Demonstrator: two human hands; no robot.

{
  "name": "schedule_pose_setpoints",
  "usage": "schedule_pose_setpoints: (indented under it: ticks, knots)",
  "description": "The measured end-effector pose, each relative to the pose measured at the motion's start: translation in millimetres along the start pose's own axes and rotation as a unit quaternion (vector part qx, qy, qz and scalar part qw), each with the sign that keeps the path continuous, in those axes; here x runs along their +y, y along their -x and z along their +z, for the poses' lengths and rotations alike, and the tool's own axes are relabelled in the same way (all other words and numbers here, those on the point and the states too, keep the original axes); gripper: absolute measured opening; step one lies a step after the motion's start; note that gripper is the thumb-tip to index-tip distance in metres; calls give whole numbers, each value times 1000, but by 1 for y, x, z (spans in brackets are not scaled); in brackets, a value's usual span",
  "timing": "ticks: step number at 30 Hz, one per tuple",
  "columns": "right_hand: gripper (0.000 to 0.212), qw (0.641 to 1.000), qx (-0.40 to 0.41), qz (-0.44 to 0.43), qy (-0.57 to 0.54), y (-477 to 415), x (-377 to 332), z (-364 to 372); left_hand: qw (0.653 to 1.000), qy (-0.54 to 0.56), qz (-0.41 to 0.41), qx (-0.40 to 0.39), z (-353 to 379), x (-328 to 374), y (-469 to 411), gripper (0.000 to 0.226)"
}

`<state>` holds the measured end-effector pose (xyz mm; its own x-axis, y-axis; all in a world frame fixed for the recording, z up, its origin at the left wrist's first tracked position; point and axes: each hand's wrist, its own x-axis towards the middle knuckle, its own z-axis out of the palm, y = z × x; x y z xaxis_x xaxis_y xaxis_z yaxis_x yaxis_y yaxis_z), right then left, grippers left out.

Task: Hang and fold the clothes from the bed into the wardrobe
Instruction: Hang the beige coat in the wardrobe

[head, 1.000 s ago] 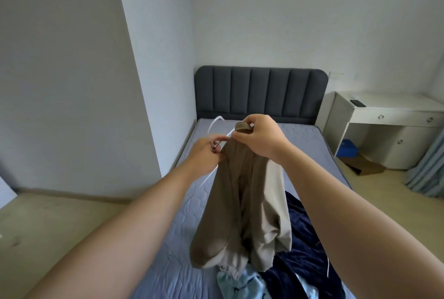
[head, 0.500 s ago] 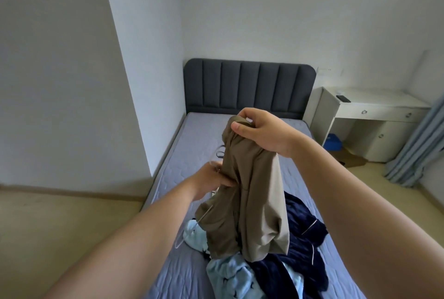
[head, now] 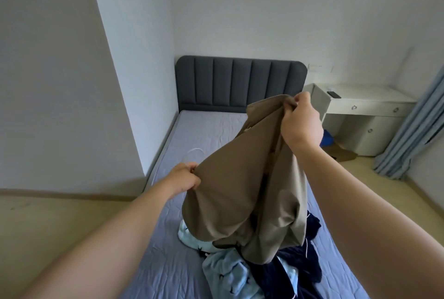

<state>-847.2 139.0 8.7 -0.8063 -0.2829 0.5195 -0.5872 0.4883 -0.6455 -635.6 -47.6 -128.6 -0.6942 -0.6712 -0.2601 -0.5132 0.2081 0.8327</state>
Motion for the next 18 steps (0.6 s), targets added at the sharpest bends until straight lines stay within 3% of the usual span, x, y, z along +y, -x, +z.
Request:
schedule_pose_setpoints:
  ticks: [3, 7, 12, 18]
  knots:
    - [4, 998, 12, 51, -20, -3, 2, 4, 993, -98, -2, 58, 2, -11, -5, 12]
    - [7, 996, 8, 83, -14, 0, 3, 10, 975, -148, -23, 166, -1, -2, -6, 27]
    - [15, 995, -29, 95, 11, 1, 9, 12, 957, 20, -88, 275, -24, 23, -10, 39]
    - [34, 995, -61, 69, 45, 4, 13, 15, 898, 289, -58, 327, -59, 67, -10, 34]
